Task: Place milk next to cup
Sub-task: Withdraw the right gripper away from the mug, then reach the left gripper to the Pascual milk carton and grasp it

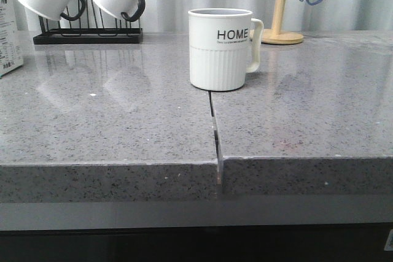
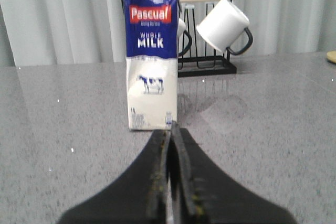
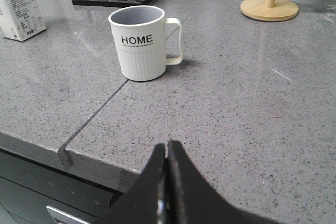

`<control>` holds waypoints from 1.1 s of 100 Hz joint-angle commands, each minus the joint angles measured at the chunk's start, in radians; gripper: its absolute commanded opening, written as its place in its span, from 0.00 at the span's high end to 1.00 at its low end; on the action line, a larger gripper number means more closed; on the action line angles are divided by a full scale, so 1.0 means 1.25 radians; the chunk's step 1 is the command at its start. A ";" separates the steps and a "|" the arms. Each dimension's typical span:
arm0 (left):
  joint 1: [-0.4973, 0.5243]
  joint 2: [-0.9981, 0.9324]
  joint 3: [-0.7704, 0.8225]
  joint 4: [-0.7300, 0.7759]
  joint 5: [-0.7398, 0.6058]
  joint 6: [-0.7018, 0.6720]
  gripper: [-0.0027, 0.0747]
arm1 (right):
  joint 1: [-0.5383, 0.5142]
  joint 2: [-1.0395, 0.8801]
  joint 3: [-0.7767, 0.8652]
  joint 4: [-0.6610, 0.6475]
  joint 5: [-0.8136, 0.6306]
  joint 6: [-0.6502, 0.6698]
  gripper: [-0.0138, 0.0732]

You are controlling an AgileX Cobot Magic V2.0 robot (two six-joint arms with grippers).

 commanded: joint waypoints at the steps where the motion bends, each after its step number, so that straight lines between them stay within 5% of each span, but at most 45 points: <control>1: 0.003 0.082 -0.078 -0.001 -0.042 -0.008 0.99 | -0.002 0.008 -0.020 0.001 -0.056 -0.005 0.92; 16: 0.003 0.216 -0.151 0.001 -0.024 -0.001 0.98 | -0.002 0.008 -0.020 0.001 -0.057 -0.005 0.92; 23: 0.003 0.279 -0.178 0.001 -0.032 -0.001 0.89 | -0.002 0.008 -0.020 0.001 -0.058 -0.005 0.92; 33: 0.003 0.364 -0.206 0.001 -0.067 -0.001 0.60 | -0.002 0.008 -0.020 0.001 -0.058 -0.005 0.92; 45: 0.003 0.444 -0.230 0.001 -0.159 -0.001 0.13 | -0.002 0.008 -0.020 0.001 -0.058 -0.005 0.92; 50: 0.003 0.476 -0.245 0.000 -0.178 -0.001 0.04 | -0.002 0.008 -0.020 0.001 -0.058 -0.005 0.92; 66: 0.003 0.581 -0.316 -0.004 -0.180 -0.001 0.14 | -0.002 0.008 -0.020 0.001 -0.058 -0.005 0.92; 110: 0.003 0.863 -0.486 -0.026 -0.267 -0.001 0.15 | -0.002 0.008 -0.020 0.001 -0.071 -0.005 0.92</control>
